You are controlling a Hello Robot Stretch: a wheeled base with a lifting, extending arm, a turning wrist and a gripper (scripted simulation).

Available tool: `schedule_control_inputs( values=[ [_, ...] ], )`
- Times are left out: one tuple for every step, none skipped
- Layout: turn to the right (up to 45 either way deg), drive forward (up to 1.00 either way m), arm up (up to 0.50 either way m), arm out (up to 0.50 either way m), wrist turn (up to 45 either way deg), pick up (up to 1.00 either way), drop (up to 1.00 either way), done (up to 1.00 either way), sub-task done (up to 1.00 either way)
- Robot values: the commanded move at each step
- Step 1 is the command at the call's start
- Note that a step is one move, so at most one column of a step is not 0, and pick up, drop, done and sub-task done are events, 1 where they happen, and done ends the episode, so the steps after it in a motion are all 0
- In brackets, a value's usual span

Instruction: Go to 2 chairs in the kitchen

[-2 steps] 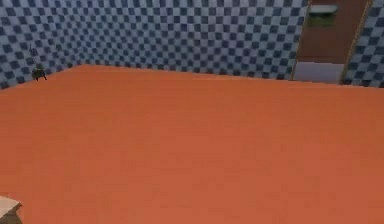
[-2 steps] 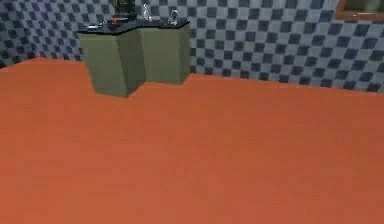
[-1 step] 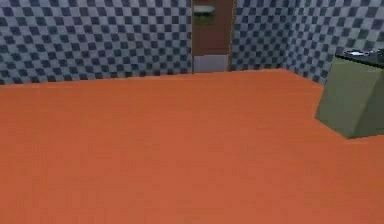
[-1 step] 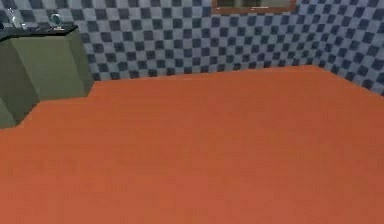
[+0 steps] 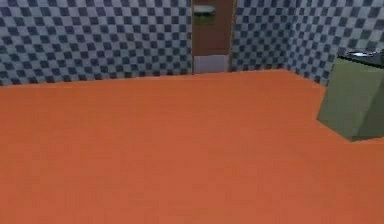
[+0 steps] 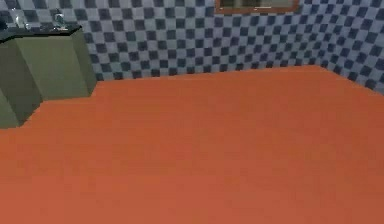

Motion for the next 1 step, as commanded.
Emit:
schedule_control_inputs(
  values=[
    [-45.0, 0.0, 0.0, 0.0, 0.0, 0.0, 0.0, 0.0, 0.0]
  ],
)
